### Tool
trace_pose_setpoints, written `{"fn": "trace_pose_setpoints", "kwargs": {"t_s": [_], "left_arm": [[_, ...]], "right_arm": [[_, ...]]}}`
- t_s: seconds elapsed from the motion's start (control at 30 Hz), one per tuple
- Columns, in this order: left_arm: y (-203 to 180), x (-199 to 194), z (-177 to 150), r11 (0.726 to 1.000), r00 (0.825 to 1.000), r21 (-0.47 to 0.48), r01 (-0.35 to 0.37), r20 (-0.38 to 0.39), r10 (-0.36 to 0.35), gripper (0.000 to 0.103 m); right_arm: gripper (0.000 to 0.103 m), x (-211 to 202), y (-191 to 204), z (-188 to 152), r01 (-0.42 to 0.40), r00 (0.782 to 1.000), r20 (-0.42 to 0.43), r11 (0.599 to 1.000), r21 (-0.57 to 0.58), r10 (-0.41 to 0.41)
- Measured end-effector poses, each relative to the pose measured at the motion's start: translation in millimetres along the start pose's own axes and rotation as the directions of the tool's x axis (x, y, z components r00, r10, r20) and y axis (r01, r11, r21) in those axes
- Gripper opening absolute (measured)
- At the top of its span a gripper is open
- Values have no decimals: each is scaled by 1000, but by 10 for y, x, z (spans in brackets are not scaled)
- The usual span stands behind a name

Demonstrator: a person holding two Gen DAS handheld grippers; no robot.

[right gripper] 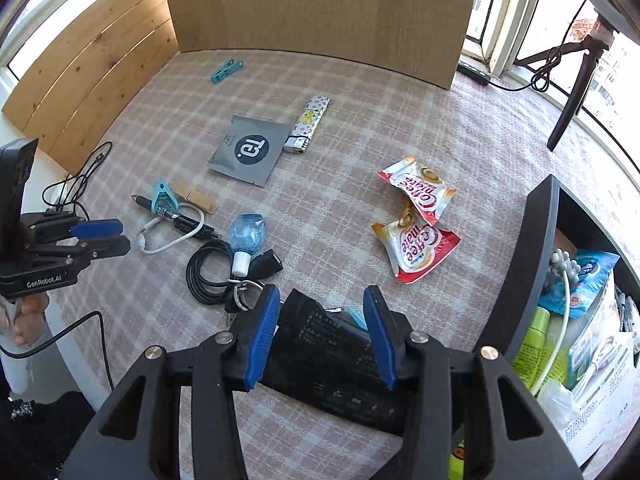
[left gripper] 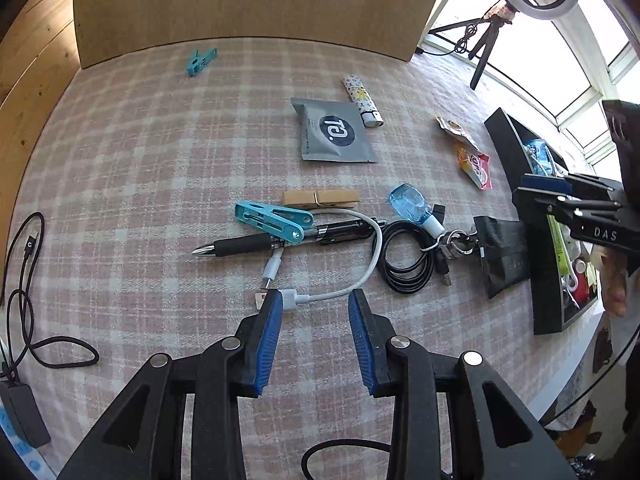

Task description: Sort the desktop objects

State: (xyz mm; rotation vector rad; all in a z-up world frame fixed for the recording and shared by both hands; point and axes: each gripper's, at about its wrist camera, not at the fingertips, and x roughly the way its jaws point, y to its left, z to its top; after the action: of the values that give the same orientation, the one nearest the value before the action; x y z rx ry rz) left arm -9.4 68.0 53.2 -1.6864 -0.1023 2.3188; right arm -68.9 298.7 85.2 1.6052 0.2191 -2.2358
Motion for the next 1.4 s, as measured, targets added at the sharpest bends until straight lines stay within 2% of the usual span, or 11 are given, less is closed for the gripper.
{"fn": "trace_pose_setpoints", "kwargs": {"t_s": [0.1, 0.27, 0.43, 0.53, 0.57, 0.63, 0.77, 0.93, 1.03, 1.23, 1.4], "left_arm": [[-173, 37, -31, 997, 1000, 77, -20, 10, 20, 45], [-401, 233, 9, 974, 993, 196, -115, 21, 113, 45], [-465, 380, 47, 965, 991, 227, -133, 15, 133, 45], [-444, 434, 89, 963, 990, 231, -137, 10, 139, 41], [-421, 452, 101, 964, 990, 228, -140, 6, 143, 38], [-340, 486, 141, 969, 990, 204, -137, -10, 142, 25], [-163, 457, 217, 986, 996, 147, -83, -24, 87, 20], [-21, 312, 281, 996, 999, 81, -22, -22, 24, 2], [64, 176, 310, 999, 1000, 38, -10, -3, 10, 2], [249, -128, 369, 998, 998, -41, 47, 38, -45, 2], [288, -423, 451, 996, 993, -59, 70, 104, -64, 2]], "right_arm": [[44, 51, -238, 49, -2, 1000, -21, 999, 40, 3], [45, 209, -438, 140, 35, 998, -48, 998, 58, -33], [45, 397, -365, 179, 21, 997, -71, 1000, 24, -19], [45, 555, -229, 207, 78, 993, -84, 996, -40, -81], [45, 610, -203, 222, 90, 992, -87, 995, -53, -94], [45, 717, -185, 256, 85, 991, -101, 995, -57, -90], [43, 804, -242, 313, 108, 990, -88, 993, -37, -111], [16, 763, -395, 336, 96, 993, -78, 995, 37, -93], [8, 697, -503, 304, 63, 996, -68, 993, 100, -57], [6, 406, -593, 199, -21, 1000, -16, 984, 175, 24], [6, 77, -565, 122, -58, 998, 37, 980, 189, 52]]}}
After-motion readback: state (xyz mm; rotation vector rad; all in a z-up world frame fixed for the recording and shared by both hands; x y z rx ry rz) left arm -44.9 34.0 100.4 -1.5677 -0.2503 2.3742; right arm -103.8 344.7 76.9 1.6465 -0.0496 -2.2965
